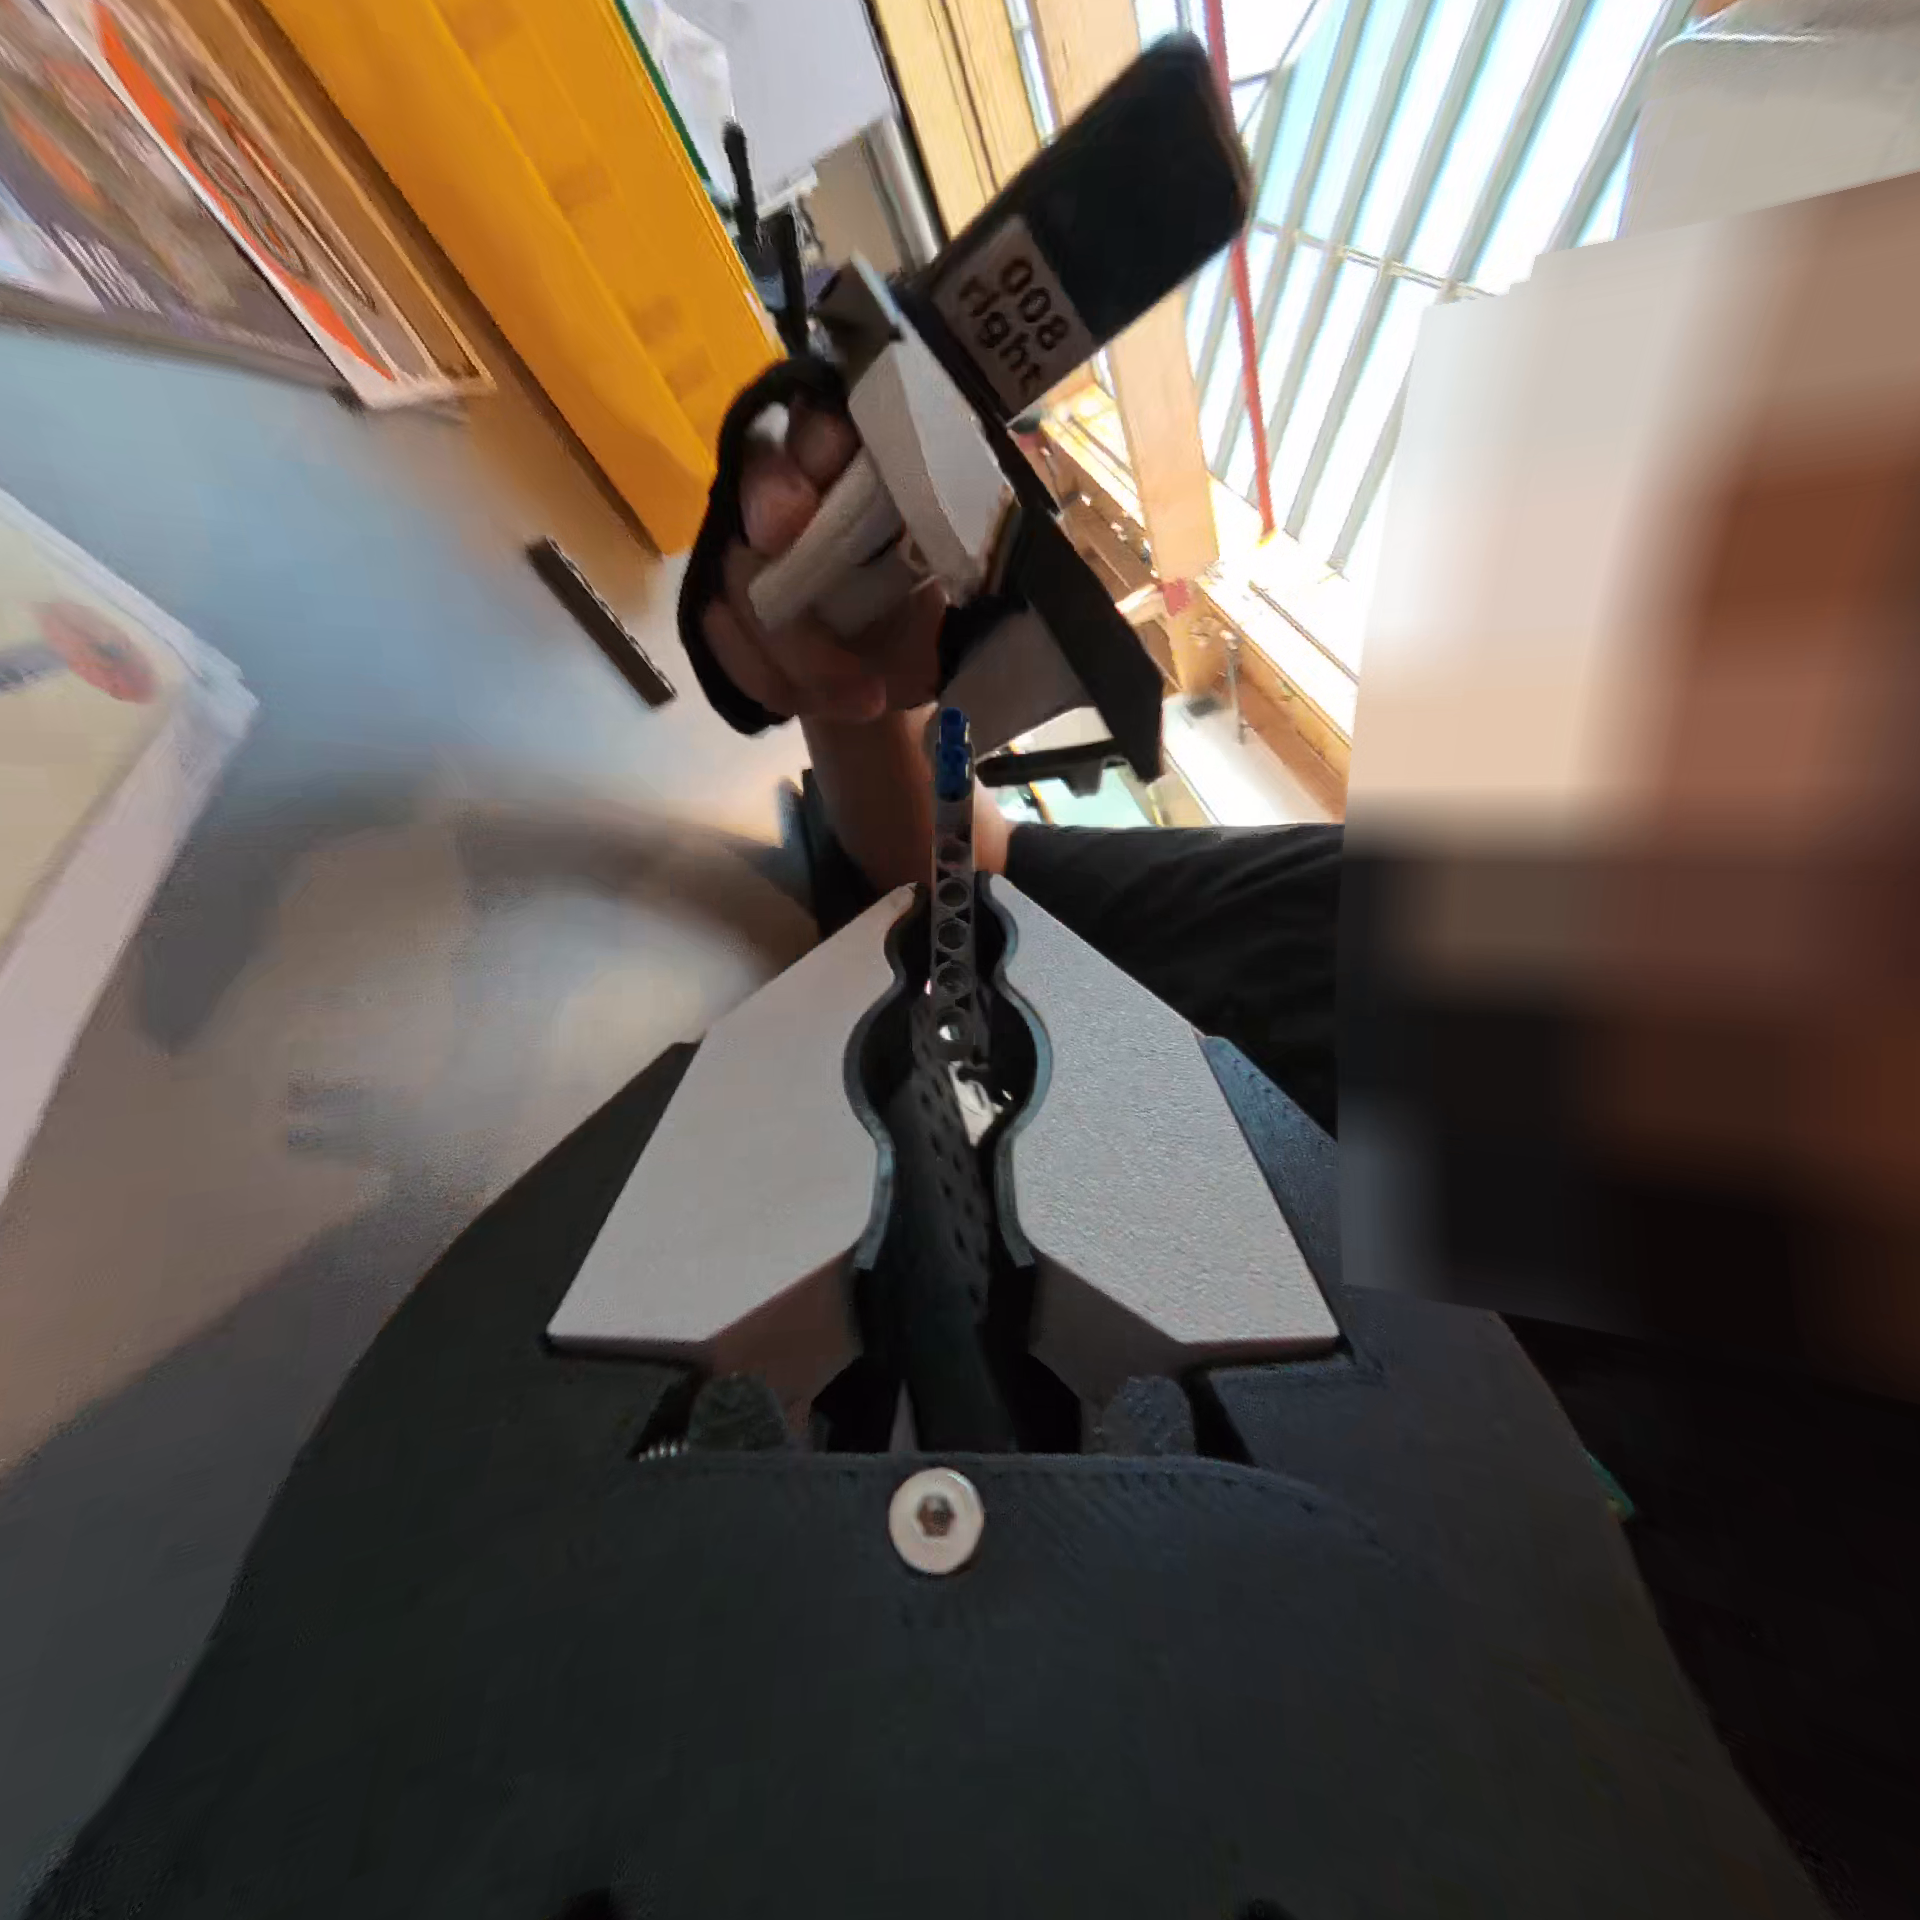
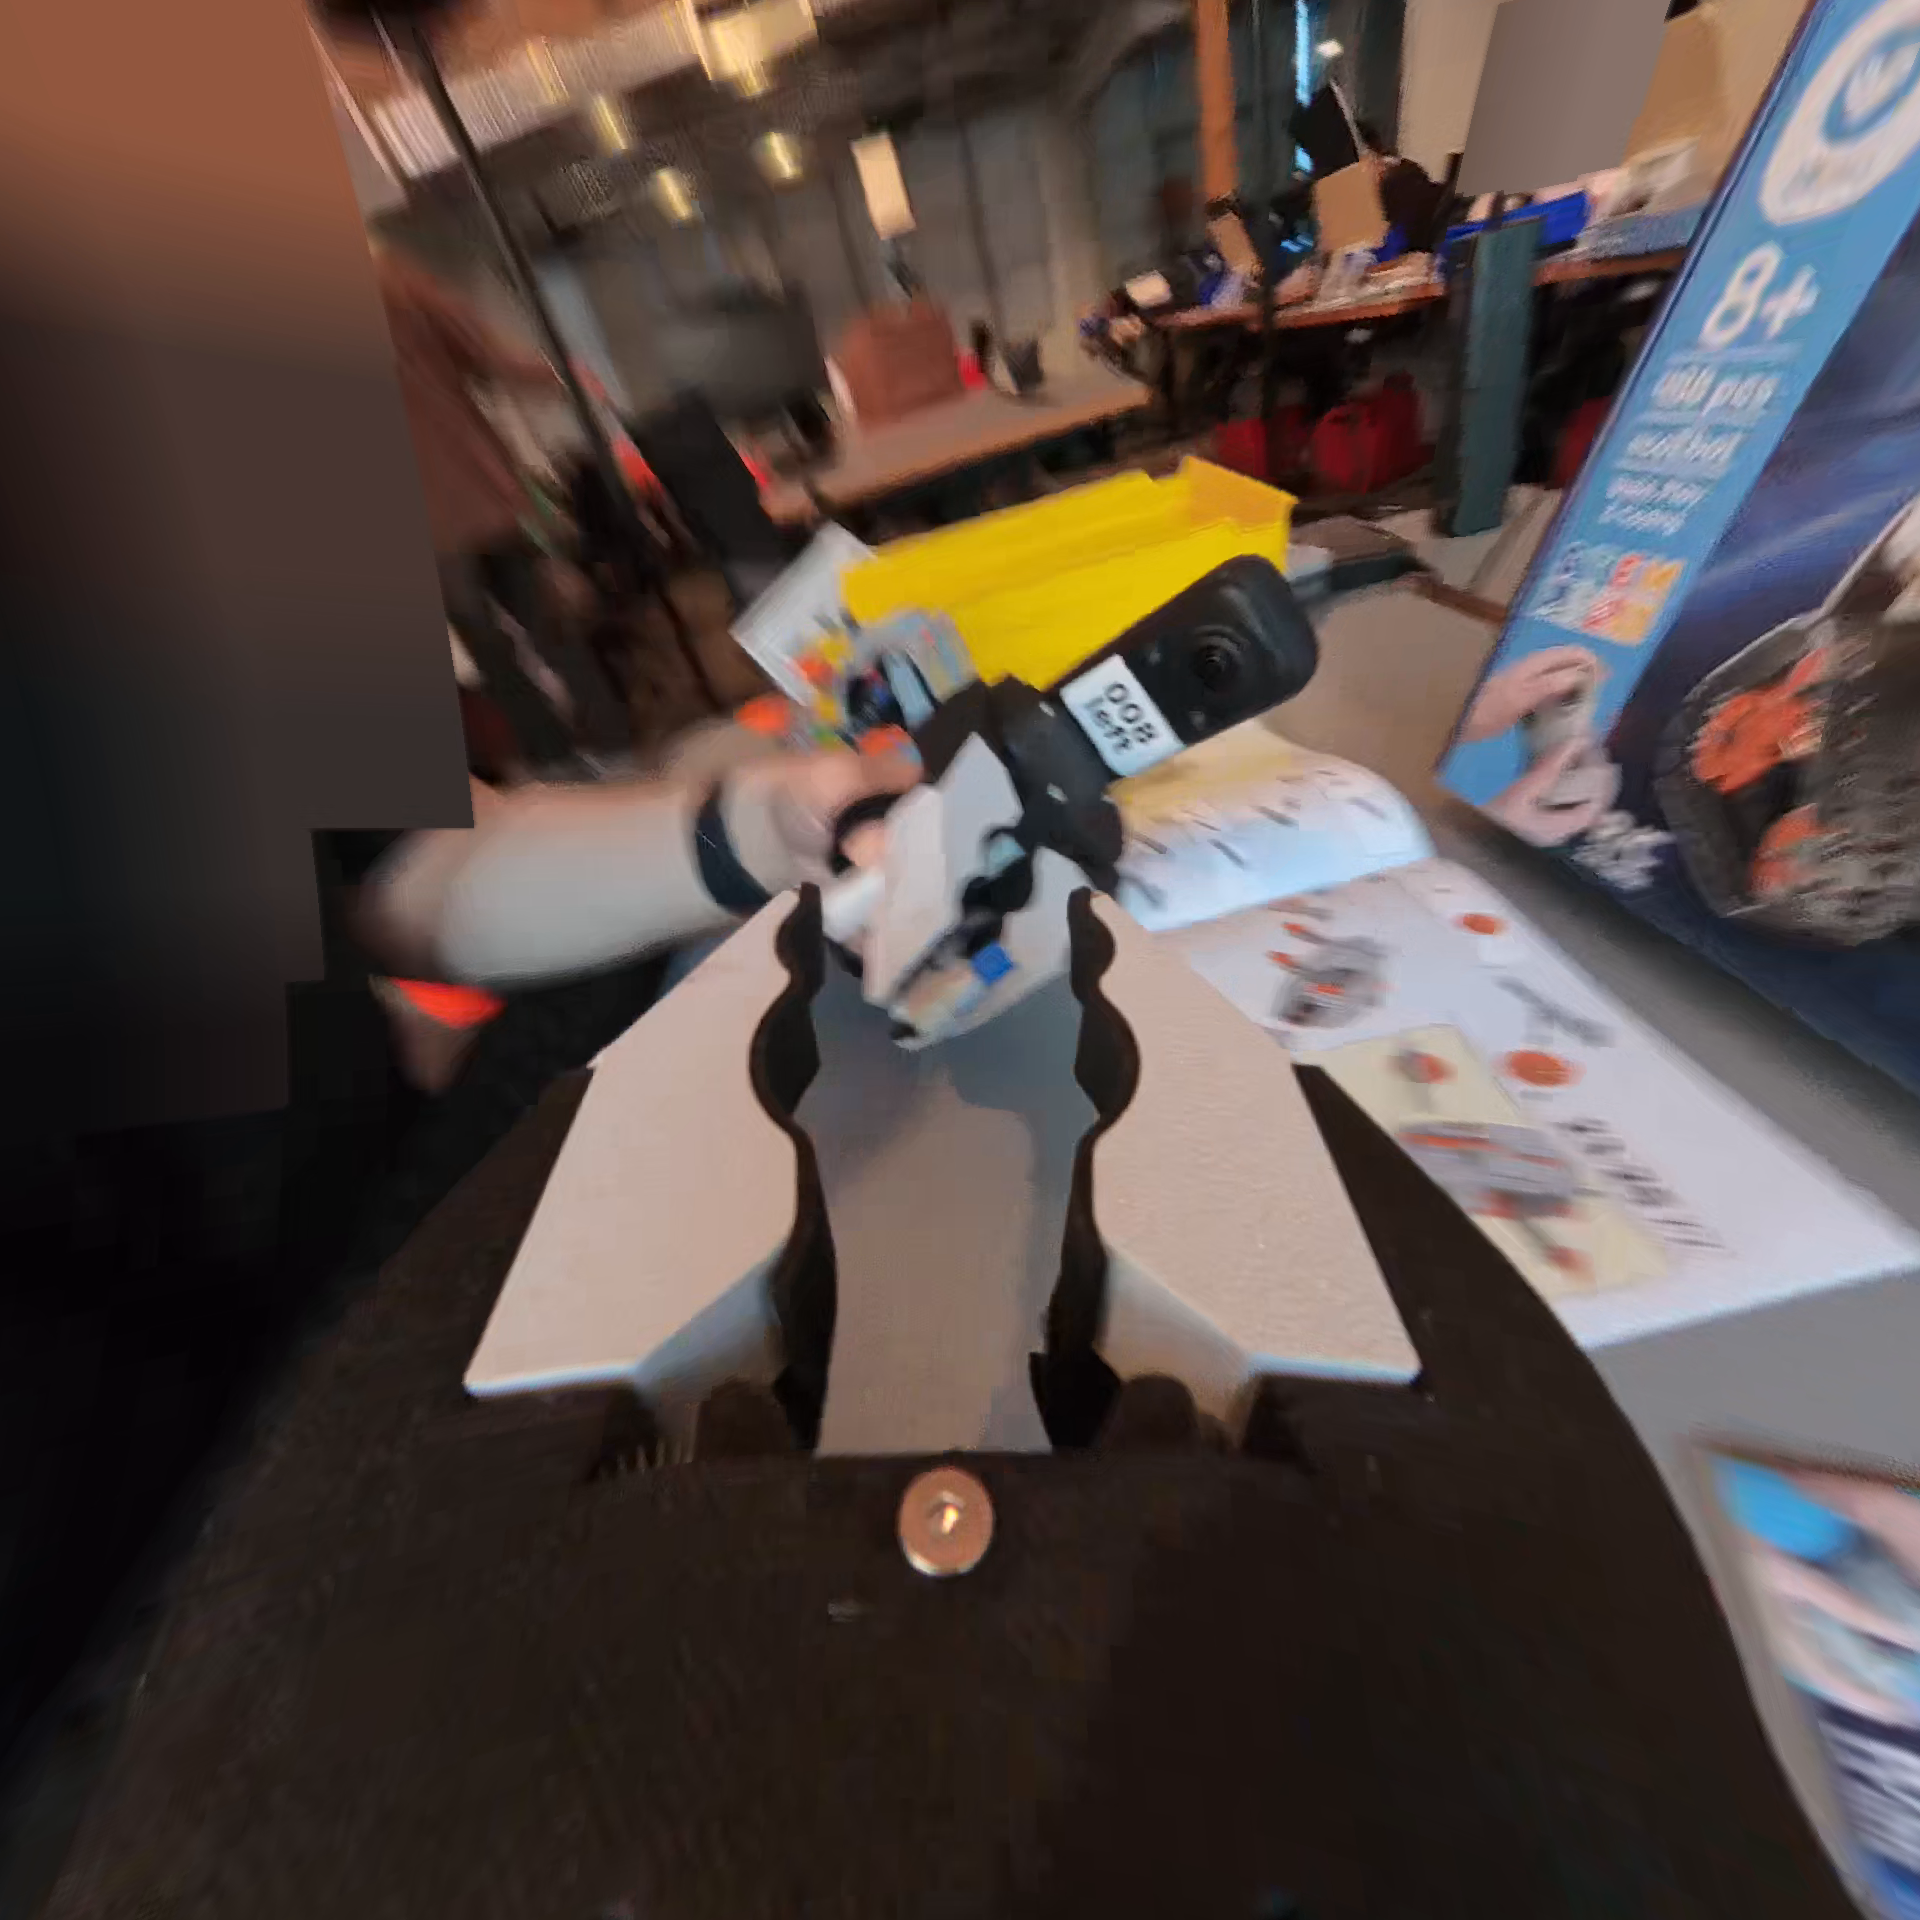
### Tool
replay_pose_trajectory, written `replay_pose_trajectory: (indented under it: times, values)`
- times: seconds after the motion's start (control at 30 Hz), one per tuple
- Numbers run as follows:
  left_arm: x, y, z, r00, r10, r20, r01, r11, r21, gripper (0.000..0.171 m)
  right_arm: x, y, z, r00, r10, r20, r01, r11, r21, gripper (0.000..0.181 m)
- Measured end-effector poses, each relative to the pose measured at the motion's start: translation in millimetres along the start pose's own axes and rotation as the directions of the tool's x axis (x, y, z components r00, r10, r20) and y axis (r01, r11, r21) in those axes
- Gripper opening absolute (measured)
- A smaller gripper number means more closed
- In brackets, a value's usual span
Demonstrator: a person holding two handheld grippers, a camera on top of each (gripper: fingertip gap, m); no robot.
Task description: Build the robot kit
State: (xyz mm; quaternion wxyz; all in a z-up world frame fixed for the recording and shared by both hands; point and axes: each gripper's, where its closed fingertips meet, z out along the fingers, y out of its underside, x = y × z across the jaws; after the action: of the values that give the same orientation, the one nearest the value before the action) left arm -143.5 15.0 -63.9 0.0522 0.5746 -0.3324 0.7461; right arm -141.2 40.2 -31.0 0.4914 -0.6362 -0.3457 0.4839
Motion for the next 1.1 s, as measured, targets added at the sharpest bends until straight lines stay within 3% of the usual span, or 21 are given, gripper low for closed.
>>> replay_pose_trajectory:
  times: [0.07, 0.1, 0.23, 0.33, 0.37, 0.4, 0.43, 0.53, 0.63, 0.8, 1.1]
  values:
    - [5.0, -13.0, -6.1, 0.997, 0.074, 0.016, -0.075, 0.995, 0.066, 0.005, 9.1, -16.0, -6.9, 0.972, 0.228, 0.06, -0.233, 0.966, 0.115, 0.037]
    - [5.6, -19.0, -9.4, 0.994, 0.102, 0.036, -0.105, 0.989, 0.1, 0.005, 14.9, -17.4, -8.1, 0.956, 0.286, 0.06, -0.292, 0.946, 0.144, 0.043]
    - [5.4, -31.5, -17.7, 0.977, 0.184, 0.108, -0.2, 0.966, 0.165, 0.005, 27.1, -3.9, 1.5, 0.935, 0.354, -0.037, -0.347, 0.93, 0.124, 0.042]
    - [4.0, -33.1, -16.7, 0.968, 0.21, 0.14, -0.232, 0.958, 0.168, 0.005, 36.2, 6.1, 11.6, 0.864, 0.503, -0.031, -0.488, 0.849, 0.202, 0.036]
    - [-0.9, -31.5, -15.5, 0.964, 0.208, 0.167, -0.234, 0.96, 0.154, 0.005, 33.6, 8.0, 16.1, 0.83, 0.558, 0.028, -0.55, 0.807, 0.214, 0.029]
    - [-7.5, -29.0, -14.0, 0.957, 0.208, 0.202, -0.236, 0.963, 0.132, 0.007, 26.6, 7.8, 19.9, 0.805, 0.584, 0.106, -0.592, 0.779, 0.207, 0.007]
    - [-12.3, -26.7, -12.1, 0.952, 0.205, 0.227, -0.235, 0.965, 0.113, 0.006, 30.2, 11.8, 21.5, 0.783, 0.613, 0.101, -0.619, 0.756, 0.211, 0.006]
    - [-25.1, -22.7, -11.3, 0.93, 0.215, 0.298, -0.246, 0.967, 0.07, 0.011, 42.5, 20.0, 15.5, 0.784, 0.619, 0.037, -0.612, 0.762, 0.211, 0.005]
    - [-27.3, -17.9, -14.0, 0.931, 0.2, 0.305, -0.219, 0.975, 0.032, 0.016, 47.3, 19.6, 4.1, 0.823, 0.567, -0.013, -0.558, 0.814, 0.163, 0.005]
    - [-33.7, -9.0, -13.7, 0.912, 0.216, 0.349, -0.217, 0.975, -0.037, 0.008, 52.8, 26.3, -3.3, 0.819, 0.572, -0.037, -0.566, 0.817, 0.111, 0.005]
    - [-35.6, -11.8, -15.6, 0.908, 0.211, 0.362, -0.218, 0.976, -0.02, 0.01, 49.0, 28.6, 0.0, 0.784, 0.619, 0.046, -0.62, 0.778, 0.096, 0.005]
